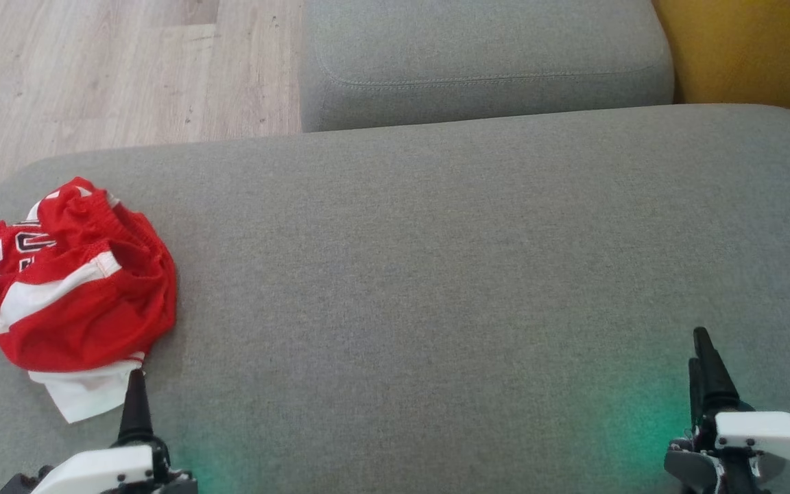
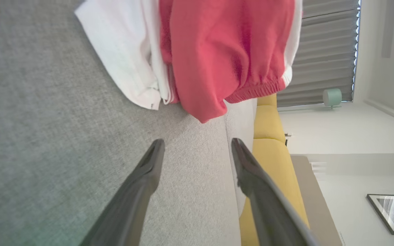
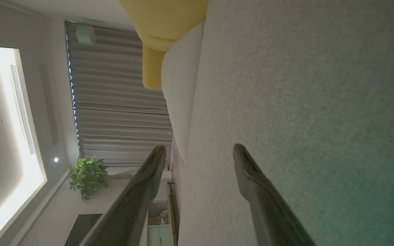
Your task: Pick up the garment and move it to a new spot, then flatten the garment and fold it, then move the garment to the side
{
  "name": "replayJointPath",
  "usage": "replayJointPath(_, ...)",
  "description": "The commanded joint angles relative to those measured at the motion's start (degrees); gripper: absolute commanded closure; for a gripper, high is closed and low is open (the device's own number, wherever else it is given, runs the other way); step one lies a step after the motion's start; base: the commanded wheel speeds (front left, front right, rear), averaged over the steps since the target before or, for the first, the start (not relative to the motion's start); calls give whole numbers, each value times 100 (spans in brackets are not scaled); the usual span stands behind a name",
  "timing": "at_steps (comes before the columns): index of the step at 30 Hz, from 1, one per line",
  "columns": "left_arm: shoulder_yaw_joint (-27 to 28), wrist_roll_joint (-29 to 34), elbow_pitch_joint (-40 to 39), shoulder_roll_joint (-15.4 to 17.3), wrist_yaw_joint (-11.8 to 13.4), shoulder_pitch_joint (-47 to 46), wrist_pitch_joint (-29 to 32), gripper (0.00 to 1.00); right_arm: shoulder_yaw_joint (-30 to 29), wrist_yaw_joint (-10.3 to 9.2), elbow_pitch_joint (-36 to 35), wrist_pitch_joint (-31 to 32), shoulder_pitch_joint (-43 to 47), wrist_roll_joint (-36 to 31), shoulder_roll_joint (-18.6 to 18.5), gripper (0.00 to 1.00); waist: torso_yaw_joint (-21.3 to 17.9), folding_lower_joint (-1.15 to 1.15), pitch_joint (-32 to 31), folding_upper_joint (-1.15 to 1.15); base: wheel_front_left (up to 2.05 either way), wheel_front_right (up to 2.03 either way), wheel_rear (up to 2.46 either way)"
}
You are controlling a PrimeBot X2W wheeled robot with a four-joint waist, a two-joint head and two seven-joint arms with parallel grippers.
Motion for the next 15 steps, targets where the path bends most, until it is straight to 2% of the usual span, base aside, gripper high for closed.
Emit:
replayJointPath(1, -18, 189, -217, 25, 16, -162, -58, 0, 43, -1, -213, -58, -263, -179, -19, 0, 0, 0, -4, 0, 0, 0, 0)
replayJointPath(15, -159, 1416, -439, 38, 252, -90, -296, 0, 287, -1, -346, -295, -253, -1326, -25, 0, -8, 0, -66, 0, 0, 0, 0)
